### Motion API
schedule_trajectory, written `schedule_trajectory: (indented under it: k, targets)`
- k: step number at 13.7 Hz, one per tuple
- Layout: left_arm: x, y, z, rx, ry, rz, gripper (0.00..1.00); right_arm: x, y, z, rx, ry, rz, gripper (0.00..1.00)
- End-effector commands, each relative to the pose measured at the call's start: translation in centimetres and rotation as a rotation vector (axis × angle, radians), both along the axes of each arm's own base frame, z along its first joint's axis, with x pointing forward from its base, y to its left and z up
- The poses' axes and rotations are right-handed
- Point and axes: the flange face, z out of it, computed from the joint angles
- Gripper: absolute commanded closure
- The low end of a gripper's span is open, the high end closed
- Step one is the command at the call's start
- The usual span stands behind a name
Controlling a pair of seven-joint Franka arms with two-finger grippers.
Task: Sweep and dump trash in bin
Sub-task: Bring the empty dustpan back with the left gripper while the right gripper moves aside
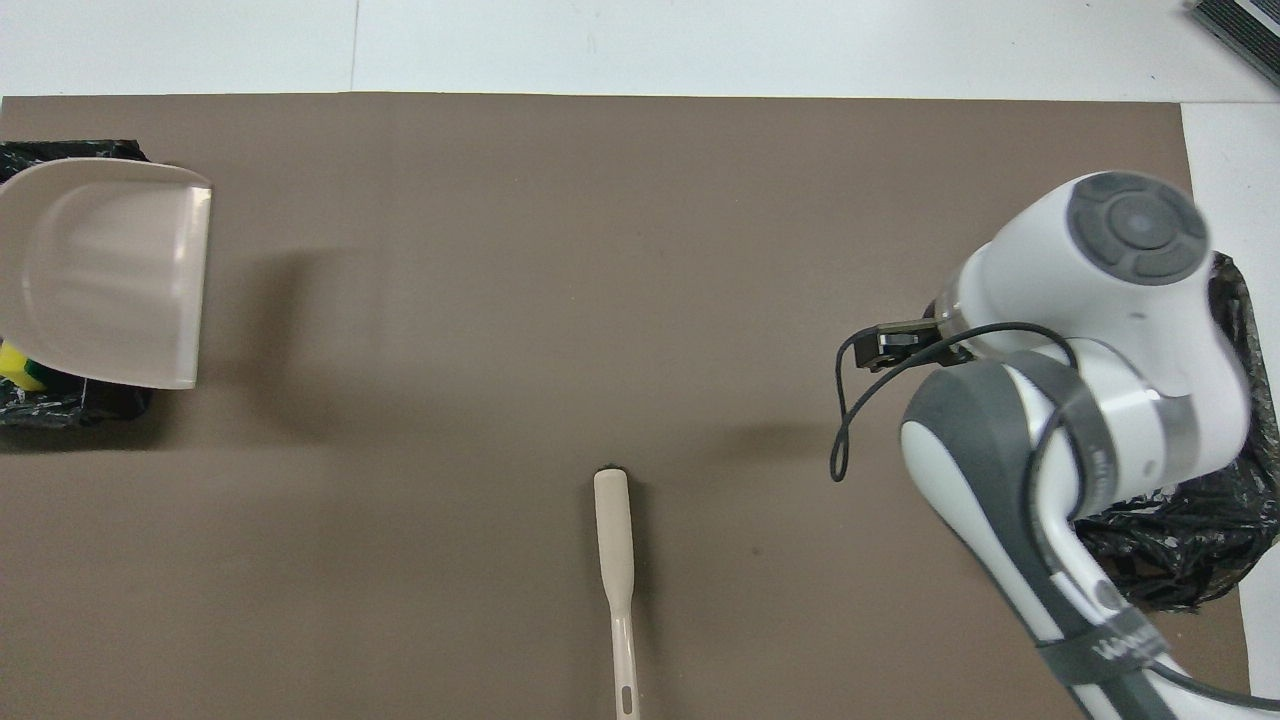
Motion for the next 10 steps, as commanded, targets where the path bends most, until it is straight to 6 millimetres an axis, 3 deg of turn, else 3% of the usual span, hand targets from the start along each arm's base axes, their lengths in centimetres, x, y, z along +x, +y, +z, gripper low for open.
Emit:
schedule_trajectory:
  k: [1,3,5,8,10]
  targets:
    - [-3.3,-7.4,0.0,-0.039,-0.013,0.113,1.0,-2.3,-2.2,6.8,-0.018,-0.074,-0.012,0.0]
    - [-3.7,-12.4,-0.9,-0.137,-0.039,0.233,1.0,-3.6,-4.0,9.6,-0.019,-0.113,-0.046,0.0]
    - [-4.3,-18.3,-3.4,-0.182,-0.061,0.344,1.0,-4.9,-5.4,12.5,-0.016,-0.159,-0.074,0.0]
    - [-5.0,-27.9,-10.1,-0.294,-0.107,0.545,1.0,-6.0,-7.8,14.2,-0.011,-0.172,-0.119,0.0]
    - [-5.7,-32.4,-13.6,-0.379,-0.14,0.712,1.0,-6.0,-10.9,14.2,0.015,-0.165,-0.181,0.0]
